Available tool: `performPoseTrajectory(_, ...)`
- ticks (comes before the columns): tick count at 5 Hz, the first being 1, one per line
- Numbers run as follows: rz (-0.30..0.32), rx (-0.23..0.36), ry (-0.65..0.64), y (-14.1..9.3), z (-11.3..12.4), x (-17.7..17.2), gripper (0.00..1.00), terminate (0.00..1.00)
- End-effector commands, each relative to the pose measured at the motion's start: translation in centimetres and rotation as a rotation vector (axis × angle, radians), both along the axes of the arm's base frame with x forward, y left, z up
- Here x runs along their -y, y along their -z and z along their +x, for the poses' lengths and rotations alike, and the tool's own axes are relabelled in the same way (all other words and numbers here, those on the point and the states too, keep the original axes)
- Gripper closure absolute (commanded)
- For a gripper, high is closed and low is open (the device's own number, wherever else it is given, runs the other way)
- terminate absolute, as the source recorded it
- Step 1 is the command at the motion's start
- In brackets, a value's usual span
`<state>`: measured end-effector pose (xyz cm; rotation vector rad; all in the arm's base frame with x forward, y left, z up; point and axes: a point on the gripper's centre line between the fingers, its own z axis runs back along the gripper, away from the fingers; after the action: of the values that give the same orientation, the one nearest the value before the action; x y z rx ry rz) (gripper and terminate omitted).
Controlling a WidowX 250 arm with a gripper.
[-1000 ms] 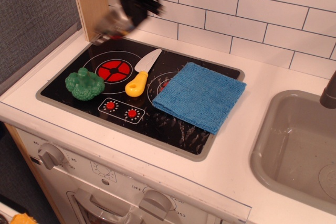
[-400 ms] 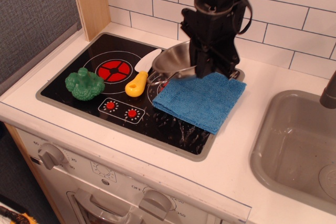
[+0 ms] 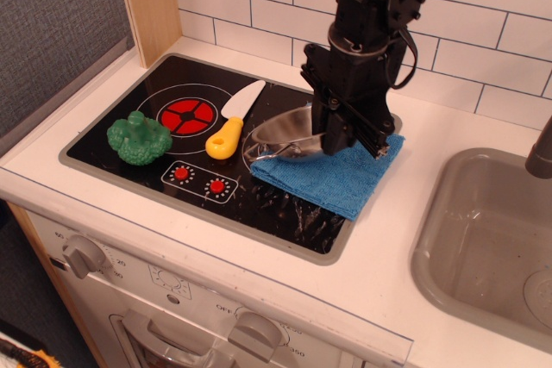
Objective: Put the silver bowl on the blue cloth
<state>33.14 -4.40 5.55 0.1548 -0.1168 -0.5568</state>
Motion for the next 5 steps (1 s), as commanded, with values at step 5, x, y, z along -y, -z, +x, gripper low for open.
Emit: performPoseTrajectory(5, -0.205, 0.086, -0.319, -5.9, -3.6, -6.9, 0.0, 0.0)
